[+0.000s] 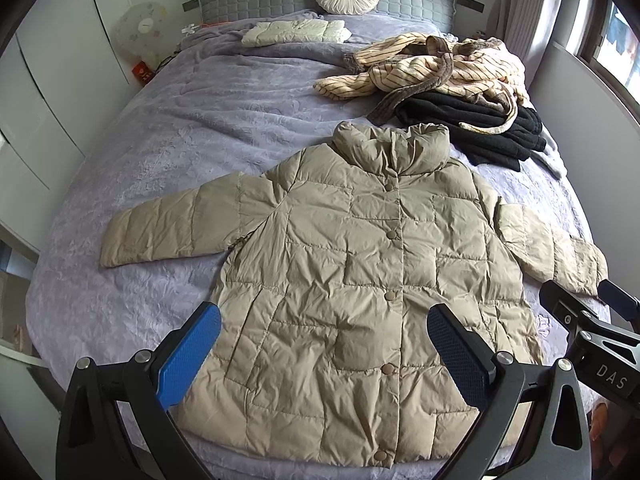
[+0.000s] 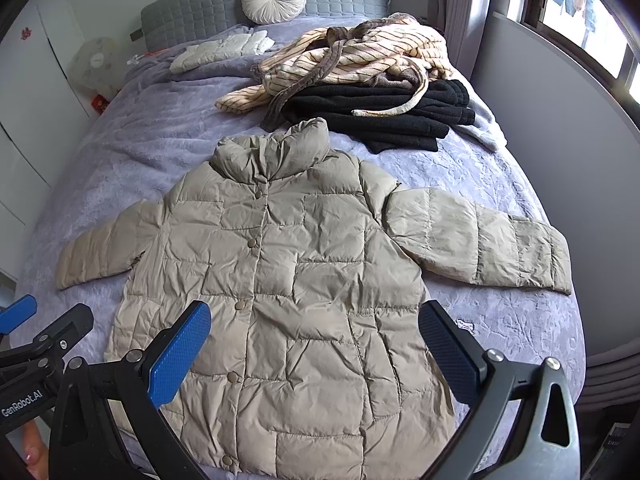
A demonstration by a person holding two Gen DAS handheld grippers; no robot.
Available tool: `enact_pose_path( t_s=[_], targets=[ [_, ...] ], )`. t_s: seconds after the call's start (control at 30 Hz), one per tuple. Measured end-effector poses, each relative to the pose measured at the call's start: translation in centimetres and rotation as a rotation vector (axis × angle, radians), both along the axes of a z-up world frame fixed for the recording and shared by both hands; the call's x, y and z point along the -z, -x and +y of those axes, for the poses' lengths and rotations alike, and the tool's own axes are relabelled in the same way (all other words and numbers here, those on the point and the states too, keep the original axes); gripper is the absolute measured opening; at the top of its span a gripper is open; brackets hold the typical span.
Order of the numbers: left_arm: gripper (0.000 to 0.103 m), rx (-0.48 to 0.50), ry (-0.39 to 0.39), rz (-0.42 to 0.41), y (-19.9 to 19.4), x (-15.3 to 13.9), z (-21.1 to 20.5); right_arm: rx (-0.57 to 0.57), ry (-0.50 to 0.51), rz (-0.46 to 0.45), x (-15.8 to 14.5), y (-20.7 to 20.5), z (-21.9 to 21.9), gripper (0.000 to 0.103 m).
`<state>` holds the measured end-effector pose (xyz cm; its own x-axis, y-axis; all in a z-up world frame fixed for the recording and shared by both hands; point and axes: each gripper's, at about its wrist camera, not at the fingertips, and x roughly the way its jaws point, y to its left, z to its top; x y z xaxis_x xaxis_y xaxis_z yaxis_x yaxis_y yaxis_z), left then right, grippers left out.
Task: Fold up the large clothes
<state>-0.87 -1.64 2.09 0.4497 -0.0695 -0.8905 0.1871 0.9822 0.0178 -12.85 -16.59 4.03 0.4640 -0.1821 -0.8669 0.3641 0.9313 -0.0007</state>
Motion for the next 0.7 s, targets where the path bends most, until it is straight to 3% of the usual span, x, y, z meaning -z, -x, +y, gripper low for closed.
enact_pose_path(
  t_s=[0.7],
  targets=[
    [0.103, -0.001, -0.002, 0.003, 0.36, 0.12, -0.21, 0.004, -0.001, 0.002, 0.14, -0.06, -0.06, 0.103]
  ],
)
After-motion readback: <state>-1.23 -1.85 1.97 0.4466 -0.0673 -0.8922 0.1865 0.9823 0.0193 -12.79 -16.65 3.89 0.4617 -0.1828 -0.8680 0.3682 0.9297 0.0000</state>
